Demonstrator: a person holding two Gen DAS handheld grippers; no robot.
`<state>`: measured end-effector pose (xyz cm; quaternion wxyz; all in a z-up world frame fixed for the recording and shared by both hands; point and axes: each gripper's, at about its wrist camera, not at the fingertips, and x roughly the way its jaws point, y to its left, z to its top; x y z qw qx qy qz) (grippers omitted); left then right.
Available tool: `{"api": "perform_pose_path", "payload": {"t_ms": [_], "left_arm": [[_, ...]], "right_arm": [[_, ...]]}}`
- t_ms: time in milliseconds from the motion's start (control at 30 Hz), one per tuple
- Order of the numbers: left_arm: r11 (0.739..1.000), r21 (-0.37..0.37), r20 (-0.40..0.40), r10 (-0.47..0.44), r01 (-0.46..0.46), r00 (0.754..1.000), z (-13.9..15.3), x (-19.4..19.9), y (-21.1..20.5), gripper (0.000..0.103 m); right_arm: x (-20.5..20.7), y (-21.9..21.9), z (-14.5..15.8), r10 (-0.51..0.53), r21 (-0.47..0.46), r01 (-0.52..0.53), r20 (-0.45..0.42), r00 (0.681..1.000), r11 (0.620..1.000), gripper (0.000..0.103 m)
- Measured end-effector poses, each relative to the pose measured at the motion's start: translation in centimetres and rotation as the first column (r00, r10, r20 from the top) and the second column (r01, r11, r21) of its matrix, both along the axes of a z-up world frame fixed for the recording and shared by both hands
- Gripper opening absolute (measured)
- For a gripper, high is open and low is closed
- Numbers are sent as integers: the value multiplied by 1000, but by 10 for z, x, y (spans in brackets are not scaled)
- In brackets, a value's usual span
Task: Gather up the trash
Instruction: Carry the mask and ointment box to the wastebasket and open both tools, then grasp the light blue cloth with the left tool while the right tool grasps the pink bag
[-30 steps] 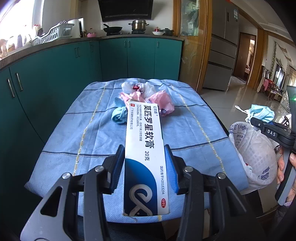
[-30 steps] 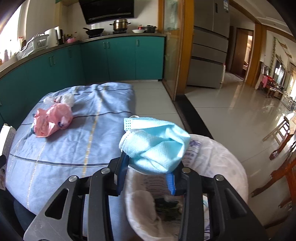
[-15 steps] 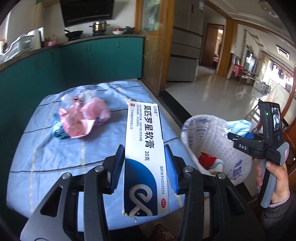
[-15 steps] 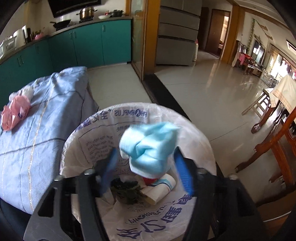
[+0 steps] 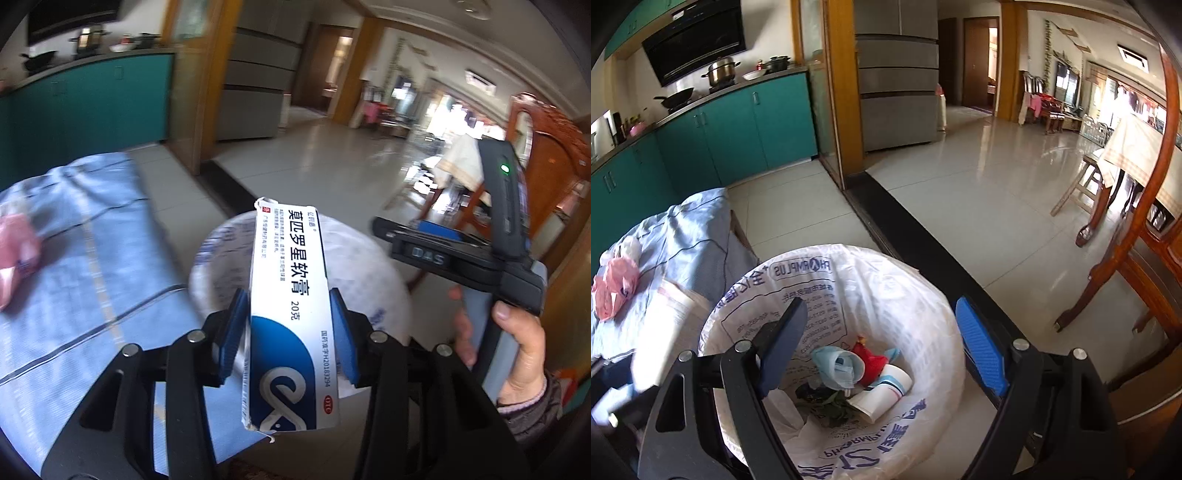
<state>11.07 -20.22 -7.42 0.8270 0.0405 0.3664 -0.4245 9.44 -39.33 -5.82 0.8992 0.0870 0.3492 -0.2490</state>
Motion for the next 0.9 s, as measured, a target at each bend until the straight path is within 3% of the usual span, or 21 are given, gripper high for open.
{"api": "perform_pose_path", "payload": {"t_ms": [33, 67, 100, 233, 367, 533, 667, 767, 800, 900], "left_arm": [[999, -21, 2, -29, 29, 1000, -3, -1, -6, 57], [999, -26, 5, -32, 32, 999, -5, -1, -7, 73], [999, -28, 18, -19, 20, 1000, -6, -2, -7, 78], [995, 35, 90, 91, -95, 992, -7, 3, 13, 80], [911, 120, 206, 365, -393, 908, -4, 29, 72, 80], [727, 129, 189, 650, -675, 736, -2, 84, 178, 79], [674, 103, 142, 718, -732, 681, -2, 123, 231, 79], [640, 135, 124, 747, -757, 654, -9, 152, 254, 62], [637, 140, 97, 753, -758, 651, -12, 160, 262, 55], [643, 103, 7, 763, -759, 647, -16, 171, 289, 54]], "right_arm": [[-1, -1, 1, -6, -1, 6, 2, 1000, 1000, 81], [-2, -1, 1, -10, -2, 10, 3, 1000, 1000, 81], [-2, -1, 2, -13, -3, 13, 2, 1000, 1000, 81], [6, 6, -2, 2, -3, -2, -10, 1000, 1000, 81], [24, 27, -10, 57, -6, -58, -37, 998, 998, 81], [51, 65, -21, 143, -7, -144, -74, 987, 990, 81], [72, 97, -25, 218, 15, -218, -92, 972, 976, 81], [87, 127, -23, 283, 21, -282, -86, 955, 959, 81], [93, 138, -21, 311, 25, -310, -82, 947, 950, 81], [113, 165, -17, 376, 35, -375, -64, 924, 927, 81]]}}
